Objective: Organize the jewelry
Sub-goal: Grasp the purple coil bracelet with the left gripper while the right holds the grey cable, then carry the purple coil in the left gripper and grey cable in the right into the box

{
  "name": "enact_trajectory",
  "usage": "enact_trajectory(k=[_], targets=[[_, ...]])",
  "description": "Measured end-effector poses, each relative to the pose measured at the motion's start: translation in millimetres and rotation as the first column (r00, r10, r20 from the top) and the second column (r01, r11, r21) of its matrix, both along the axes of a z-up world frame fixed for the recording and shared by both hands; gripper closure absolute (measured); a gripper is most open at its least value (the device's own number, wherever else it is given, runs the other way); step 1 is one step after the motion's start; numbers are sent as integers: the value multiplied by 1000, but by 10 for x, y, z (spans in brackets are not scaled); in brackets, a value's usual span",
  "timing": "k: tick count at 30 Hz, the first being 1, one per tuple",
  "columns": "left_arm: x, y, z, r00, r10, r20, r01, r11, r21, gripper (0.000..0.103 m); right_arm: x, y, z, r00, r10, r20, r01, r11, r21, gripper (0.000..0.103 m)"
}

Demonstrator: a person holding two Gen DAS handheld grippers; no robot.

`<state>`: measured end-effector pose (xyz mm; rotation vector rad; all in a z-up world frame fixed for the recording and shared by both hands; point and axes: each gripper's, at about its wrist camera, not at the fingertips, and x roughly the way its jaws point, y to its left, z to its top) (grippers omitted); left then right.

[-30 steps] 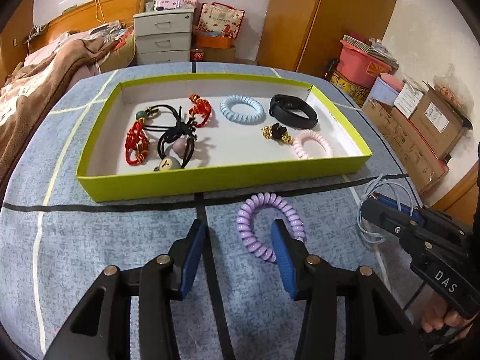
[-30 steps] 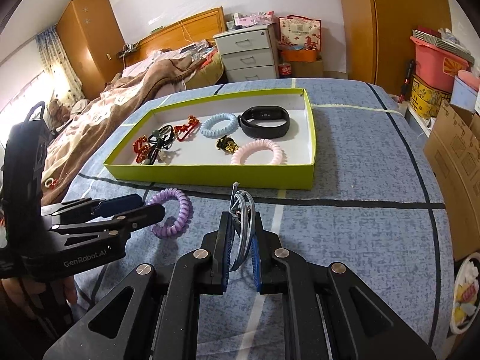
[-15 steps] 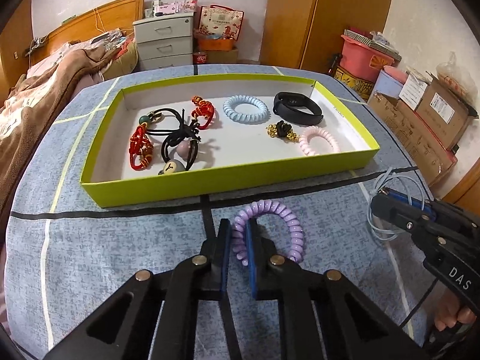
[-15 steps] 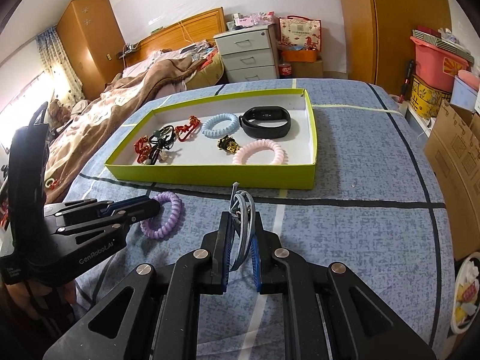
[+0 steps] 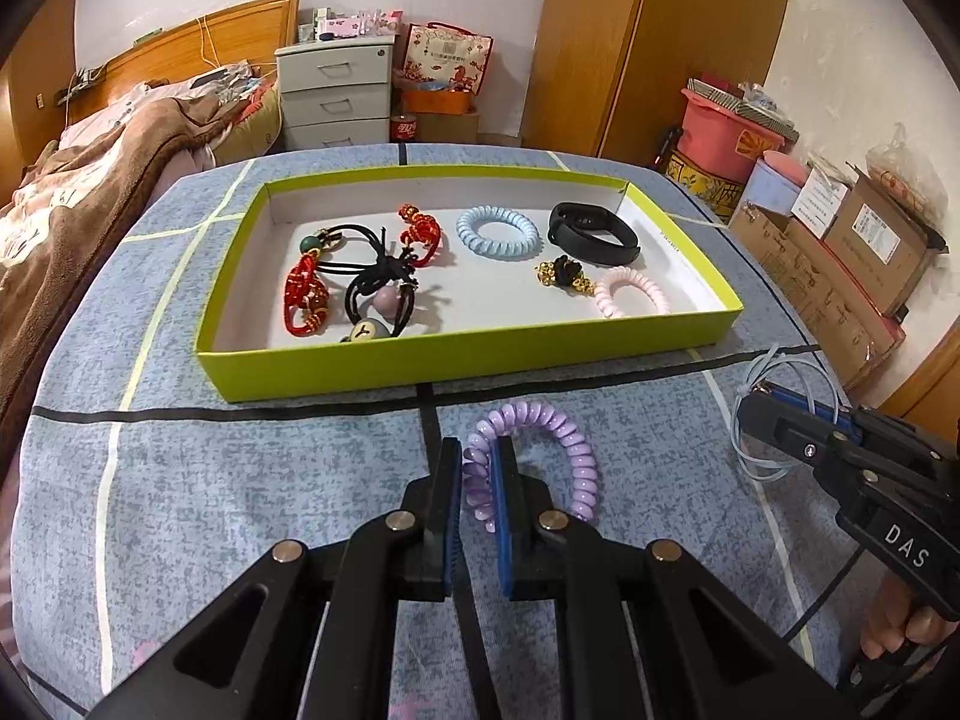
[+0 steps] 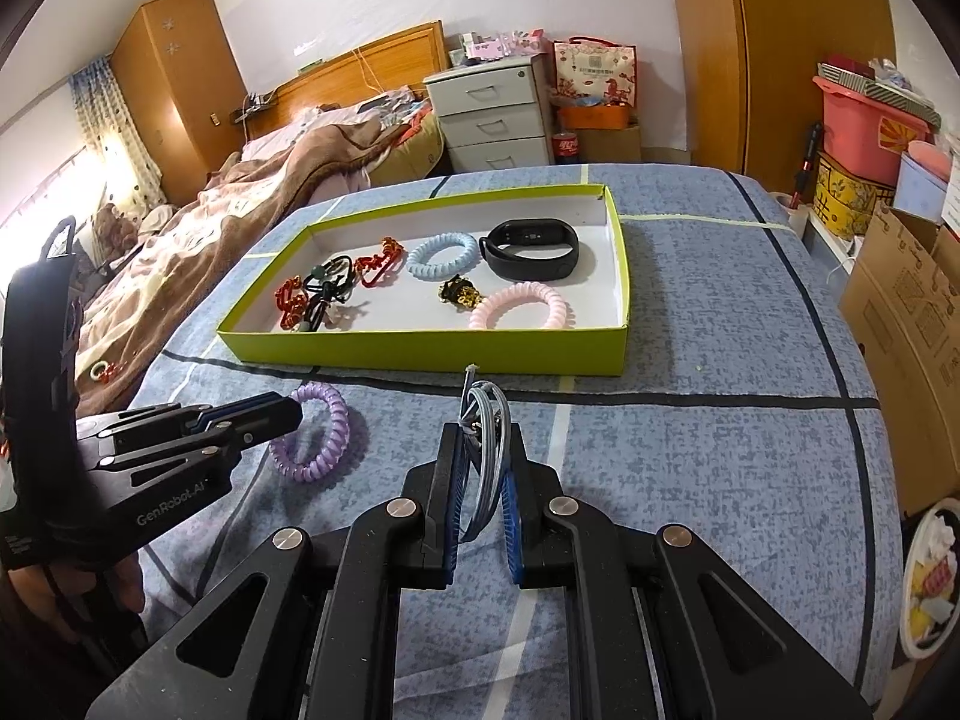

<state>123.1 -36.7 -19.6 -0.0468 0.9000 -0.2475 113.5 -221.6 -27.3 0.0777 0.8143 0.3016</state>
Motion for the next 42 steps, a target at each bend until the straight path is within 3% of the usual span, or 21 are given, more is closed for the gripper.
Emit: enact_trajectory(k=[17, 23, 24, 27, 30, 35, 36, 37, 42], targets=[[-84, 211, 314, 997, 25, 71, -23, 1000, -21, 95, -14, 153, 227, 999, 8, 50, -8, 1000, 1, 91], [-50, 273, 115, 1000, 16, 7, -16, 998, -64, 94, -23, 167, 174, 999, 7, 39, -7, 1000, 1, 91], [-44, 256, 70, 1000, 10, -5, -11, 998, -62, 91, -18, 167, 160, 999, 7, 35, -7, 1000, 0, 91], [-11, 202, -27, 1000, -2, -31, 0, 999, -49, 66, -19, 172, 140, 1000, 11, 28, -11, 1000, -2, 91], [31, 151, -95, 998, 6, -56, -6, 1000, -7, 64, -17, 179, 143, 999, 15, 30, -15, 1000, -6, 91], [43, 22, -104, 999, -16, -37, 18, 998, 63, 65, -8, 182, 142, 999, 18, 29, -18, 1000, -2, 91], [34, -3, -106, 999, -19, -30, 22, 996, 92, 74, -6, 183, 142, 999, 20, 27, -20, 1000, -1, 91], [25, -30, -108, 999, -23, -22, 26, 993, 119, 89, 3, 182, 144, 999, 20, 27, -20, 1000, -2, 91], [37, 18, -92, 999, -26, -27, 28, 994, 103, 93, 24, 186, 151, 1000, 17, 27, -17, 1000, -6, 91]])
